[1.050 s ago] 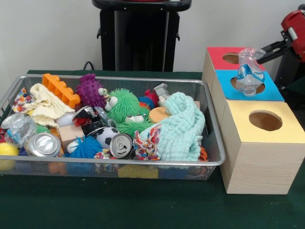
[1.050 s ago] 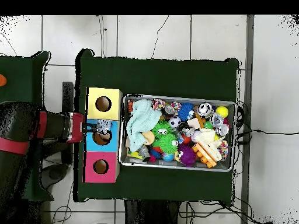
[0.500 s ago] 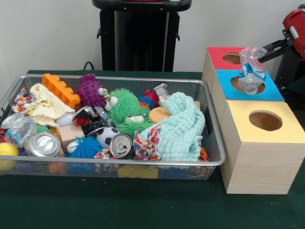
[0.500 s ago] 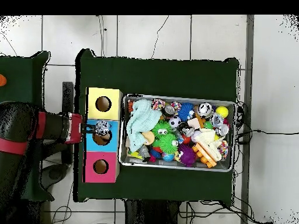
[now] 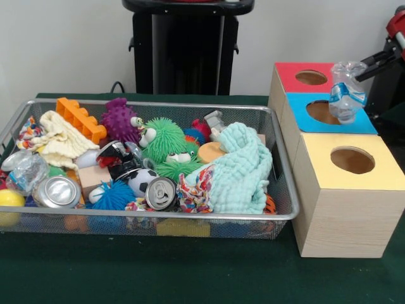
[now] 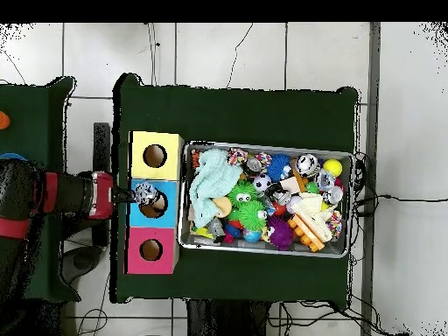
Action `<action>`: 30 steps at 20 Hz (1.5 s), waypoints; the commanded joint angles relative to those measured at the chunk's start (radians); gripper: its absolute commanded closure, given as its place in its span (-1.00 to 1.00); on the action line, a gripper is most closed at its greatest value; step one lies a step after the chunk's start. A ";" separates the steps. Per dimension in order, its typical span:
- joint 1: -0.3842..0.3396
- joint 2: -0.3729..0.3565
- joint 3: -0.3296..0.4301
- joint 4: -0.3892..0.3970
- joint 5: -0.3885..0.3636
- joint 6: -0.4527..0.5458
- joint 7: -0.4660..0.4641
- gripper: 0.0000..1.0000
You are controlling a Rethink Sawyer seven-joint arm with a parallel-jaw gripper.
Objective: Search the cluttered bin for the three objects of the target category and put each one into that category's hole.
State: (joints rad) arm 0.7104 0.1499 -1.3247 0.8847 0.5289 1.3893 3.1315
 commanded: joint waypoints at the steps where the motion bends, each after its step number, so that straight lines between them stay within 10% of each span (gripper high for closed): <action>1: 0.021 -0.021 0.052 0.017 0.048 0.078 0.331 1.00; 12: 0.090 -0.065 0.090 0.198 -0.002 -0.060 0.259 1.00; 30: 0.078 -0.085 0.094 0.265 -0.039 -0.150 0.158 1.00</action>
State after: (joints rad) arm 0.8292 0.0633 -1.3239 1.1074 0.5244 1.2903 3.1315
